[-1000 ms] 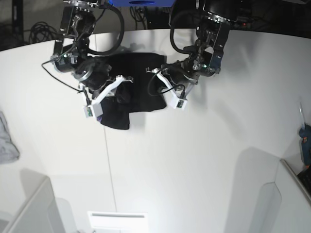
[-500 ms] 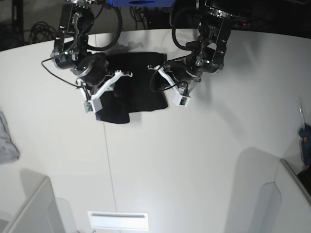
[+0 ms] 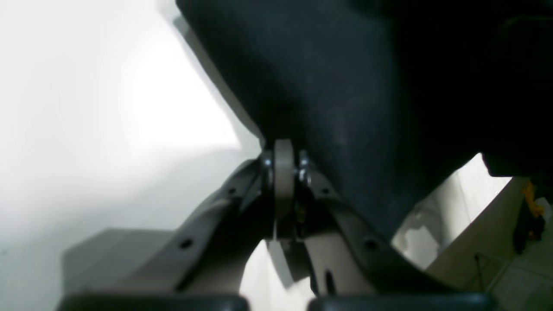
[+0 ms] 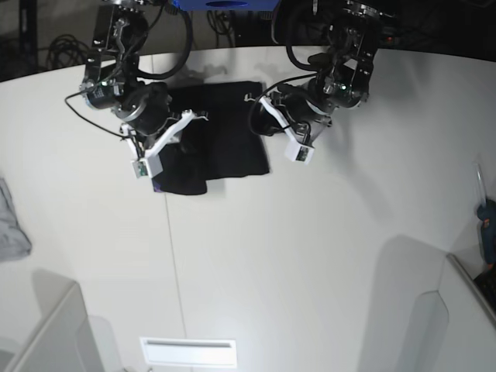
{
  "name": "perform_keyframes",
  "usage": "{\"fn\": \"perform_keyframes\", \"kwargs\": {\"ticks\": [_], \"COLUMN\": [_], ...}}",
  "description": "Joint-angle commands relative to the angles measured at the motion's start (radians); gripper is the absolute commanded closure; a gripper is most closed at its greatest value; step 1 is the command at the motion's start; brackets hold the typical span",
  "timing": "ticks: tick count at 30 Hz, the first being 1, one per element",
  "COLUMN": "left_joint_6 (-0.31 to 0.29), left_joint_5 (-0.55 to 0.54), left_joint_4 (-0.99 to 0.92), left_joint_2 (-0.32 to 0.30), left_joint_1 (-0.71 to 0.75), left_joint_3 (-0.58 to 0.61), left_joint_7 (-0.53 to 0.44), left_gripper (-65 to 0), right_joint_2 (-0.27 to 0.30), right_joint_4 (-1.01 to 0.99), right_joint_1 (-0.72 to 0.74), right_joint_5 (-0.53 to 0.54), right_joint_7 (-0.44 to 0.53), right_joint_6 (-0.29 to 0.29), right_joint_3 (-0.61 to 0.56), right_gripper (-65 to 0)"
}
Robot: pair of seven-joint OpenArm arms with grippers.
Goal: Fold the T-shirt properly
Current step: 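Fold the strip end with the left gripper over toward the right gripper, then release the left gripper and press the bundle with the right gripper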
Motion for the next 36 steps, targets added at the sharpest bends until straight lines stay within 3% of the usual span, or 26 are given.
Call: {"fn": "perform_keyframes", "kwargs": {"ticks": [1, 5, 12, 16, 21, 23, 30, 36], "left_joint_6": [-0.009, -0.009, -0.014, -0.014, -0.015, -0.017, -0.017, -0.017], "left_joint_5": [-0.011, -0.011, -0.011, -0.011, -0.013, -0.013, -0.013, -0.013], "left_joint_4": [0.018, 0.019, 0.093, 0.153, 0.157, 0.156, 0.157, 0.157], "left_joint_2": [-0.001, -0.019, -0.019, -0.055, -0.067, -0.067, -0.067, -0.067], "left_joint_1": [0.002, 0.029, 0.115, 0.152, 0.169, 0.183, 0.191, 0.189], "left_joint_3": [-0.002, -0.005, -0.167, -0.238, -0.336, -0.379, -0.471, -0.519], "left_joint_7": [-0.013, -0.017, -0.014, -0.013, -0.013, -0.013, -0.013, -0.013], "left_gripper": [0.0, 0.0, 0.0, 0.0, 0.0, 0.0, 0.0, 0.0], "right_joint_2": [-0.002, -0.002, -0.002, -0.007, -0.007, -0.007, -0.009, -0.007], "right_joint_4": [0.015, 0.015, 0.012, -0.008, -0.013, -0.013, -0.011, -0.013], "right_joint_1": [0.010, 0.010, 0.008, 0.008, 0.007, 0.005, -0.006, -0.006], "right_joint_5": [0.017, 0.017, 0.017, 0.017, 0.020, 0.020, 0.020, 0.018], "right_joint_7": [0.020, 0.016, 0.015, 0.013, 0.013, 0.013, 0.013, 0.020], "right_joint_6": [0.003, 0.003, 0.003, 0.001, 0.001, 0.001, 0.001, 0.000], "right_joint_3": [0.001, 0.001, 0.001, 0.001, 0.001, 0.001, -0.005, -0.119], "right_gripper": [0.0, 0.0, 0.0, 0.0, -26.3, -32.0, -32.0, -32.0]}}
